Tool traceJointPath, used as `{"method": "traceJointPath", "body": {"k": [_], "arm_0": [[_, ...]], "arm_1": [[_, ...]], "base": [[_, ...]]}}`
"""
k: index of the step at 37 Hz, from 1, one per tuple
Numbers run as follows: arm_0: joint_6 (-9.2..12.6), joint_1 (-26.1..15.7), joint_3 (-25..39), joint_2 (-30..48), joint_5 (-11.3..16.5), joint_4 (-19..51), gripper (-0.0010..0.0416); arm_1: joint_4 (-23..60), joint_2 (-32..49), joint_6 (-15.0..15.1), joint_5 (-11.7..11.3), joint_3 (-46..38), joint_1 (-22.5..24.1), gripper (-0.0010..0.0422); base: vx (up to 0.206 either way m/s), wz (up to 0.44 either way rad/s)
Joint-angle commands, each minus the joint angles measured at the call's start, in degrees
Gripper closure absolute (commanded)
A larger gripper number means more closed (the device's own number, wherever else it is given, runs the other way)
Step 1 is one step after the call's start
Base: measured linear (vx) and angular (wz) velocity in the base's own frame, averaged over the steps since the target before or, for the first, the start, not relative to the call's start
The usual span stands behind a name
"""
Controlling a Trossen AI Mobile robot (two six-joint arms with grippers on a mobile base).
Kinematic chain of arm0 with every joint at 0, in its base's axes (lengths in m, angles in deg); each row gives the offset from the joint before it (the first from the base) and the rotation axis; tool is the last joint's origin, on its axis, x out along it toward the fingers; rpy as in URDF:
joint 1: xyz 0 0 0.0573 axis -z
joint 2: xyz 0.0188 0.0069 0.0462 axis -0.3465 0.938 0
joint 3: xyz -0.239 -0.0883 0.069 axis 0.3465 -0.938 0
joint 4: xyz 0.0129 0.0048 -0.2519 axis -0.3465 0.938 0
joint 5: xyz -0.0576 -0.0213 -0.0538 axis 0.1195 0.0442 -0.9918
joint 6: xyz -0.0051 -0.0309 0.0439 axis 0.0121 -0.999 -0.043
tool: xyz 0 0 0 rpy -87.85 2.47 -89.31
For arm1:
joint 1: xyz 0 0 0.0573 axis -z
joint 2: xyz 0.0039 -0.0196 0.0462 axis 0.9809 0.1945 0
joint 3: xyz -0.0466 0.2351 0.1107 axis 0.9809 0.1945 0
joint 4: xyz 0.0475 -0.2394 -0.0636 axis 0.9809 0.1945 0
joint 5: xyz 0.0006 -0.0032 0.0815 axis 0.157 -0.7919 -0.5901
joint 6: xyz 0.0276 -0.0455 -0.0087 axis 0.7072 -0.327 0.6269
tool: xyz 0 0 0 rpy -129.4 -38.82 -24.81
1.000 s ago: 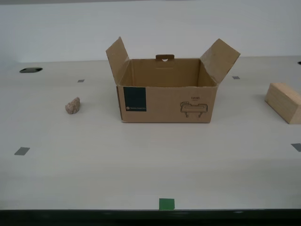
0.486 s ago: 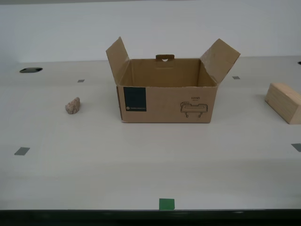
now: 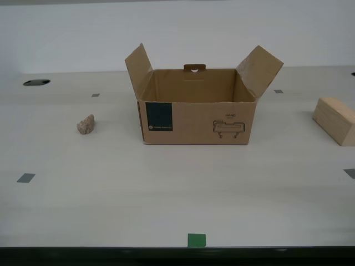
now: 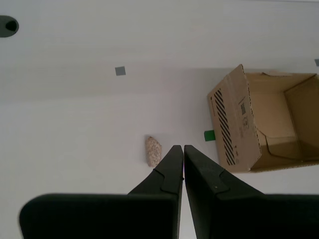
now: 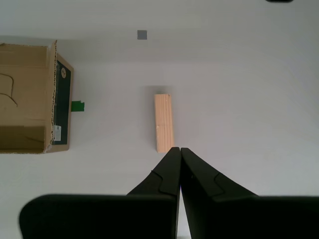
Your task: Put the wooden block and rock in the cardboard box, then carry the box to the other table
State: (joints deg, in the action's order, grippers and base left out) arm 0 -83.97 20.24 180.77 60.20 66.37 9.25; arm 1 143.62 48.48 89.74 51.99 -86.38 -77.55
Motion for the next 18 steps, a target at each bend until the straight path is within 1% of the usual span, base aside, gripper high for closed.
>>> {"method": "traceJointPath", "body": {"k": [1, 4, 14, 18], "arm_0": [[-0.39, 0.0, 1.62, 1.55, -0.52, 2.03, 0.0406], [-1.42, 0.0, 2.67, 2.73, -0.52, 3.21, 0.0406], [-1.6, 0.0, 2.34, 4.09, -0.5, 3.26, 0.0406], [-1.57, -0.02, 2.14, 4.09, -0.5, 3.02, 0.0406]], "arm_1": [[1.44, -0.02, 0.31, 0.22, -0.02, 0.02, 0.0412], [2.67, -0.02, 0.31, 0.22, -0.02, 0.02, 0.0412], [6.6, 0.0, 0.26, 0.17, -0.02, 0.04, 0.0412], [6.84, 0.26, 0.24, 0.02, -0.09, 0.04, 0.0412]], "base": [[0.0, 0.0], [0.0, 0.0], [0.0, 0.0], [0.0, 0.0]]}}
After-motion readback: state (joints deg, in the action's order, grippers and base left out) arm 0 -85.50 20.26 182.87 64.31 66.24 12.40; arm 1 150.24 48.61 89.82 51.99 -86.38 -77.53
